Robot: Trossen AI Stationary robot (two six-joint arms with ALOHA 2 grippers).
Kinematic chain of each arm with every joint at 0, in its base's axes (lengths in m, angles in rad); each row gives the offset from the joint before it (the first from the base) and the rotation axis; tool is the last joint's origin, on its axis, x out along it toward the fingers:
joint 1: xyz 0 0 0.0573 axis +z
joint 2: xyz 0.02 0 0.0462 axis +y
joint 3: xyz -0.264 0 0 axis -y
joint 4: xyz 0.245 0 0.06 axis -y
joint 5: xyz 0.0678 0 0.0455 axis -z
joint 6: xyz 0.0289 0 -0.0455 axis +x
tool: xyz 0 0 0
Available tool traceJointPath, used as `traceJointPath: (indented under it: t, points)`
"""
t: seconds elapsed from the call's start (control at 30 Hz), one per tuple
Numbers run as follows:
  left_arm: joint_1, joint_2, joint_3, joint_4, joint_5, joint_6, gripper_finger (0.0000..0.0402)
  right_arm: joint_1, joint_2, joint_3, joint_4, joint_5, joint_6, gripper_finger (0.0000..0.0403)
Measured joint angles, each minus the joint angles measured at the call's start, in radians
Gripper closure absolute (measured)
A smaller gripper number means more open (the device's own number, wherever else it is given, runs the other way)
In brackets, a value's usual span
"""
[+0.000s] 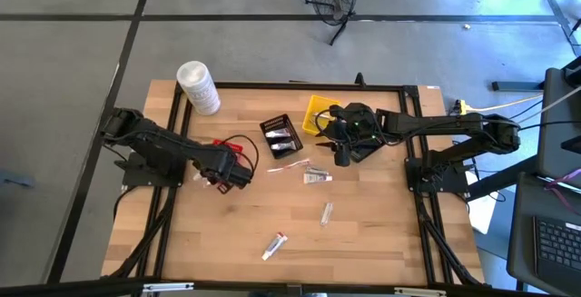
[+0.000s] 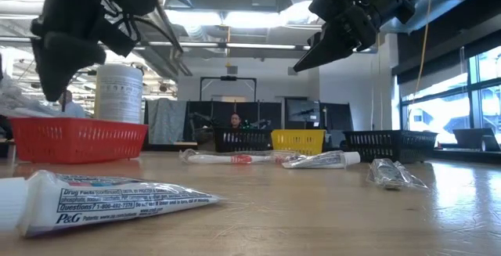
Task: Pick & Place Travel size toiletries
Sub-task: Put the toothpaste into the left black bin
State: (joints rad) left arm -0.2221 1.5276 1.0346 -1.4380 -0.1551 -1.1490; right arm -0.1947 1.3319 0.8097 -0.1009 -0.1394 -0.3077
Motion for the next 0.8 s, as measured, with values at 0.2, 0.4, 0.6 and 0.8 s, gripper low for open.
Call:
traceJointPath:
  t: [0.2, 0.4, 0.6, 0.8]
  points:
    - [0.041, 0.0, 0.078, 0.0, 0.02, -0.037, 0.0272, 0.0, 0.0, 0.0, 0.009, 0.0, -0.001, 0.0277]
    - [0.01, 0.0, 0.161, 0.183, -0.191, 0.046, 0.028, 0.0, 0.0, 0.0, 0.019, 0.0, 0.006, 0.0269]
    - [-0.032, 0.001, 0.167, 0.59, -0.27, 0.219, 0.0281, 0.0, 0.0, 0.0, 0.019, 0.0, 0.008, 0.0267]
    - [-0.103, 0.048, 0.167, 0.931, -0.132, 0.28, 0.0284, 0.0, 0.0, 0.0, 0.019, 0.0, 0.039, 0.0279]
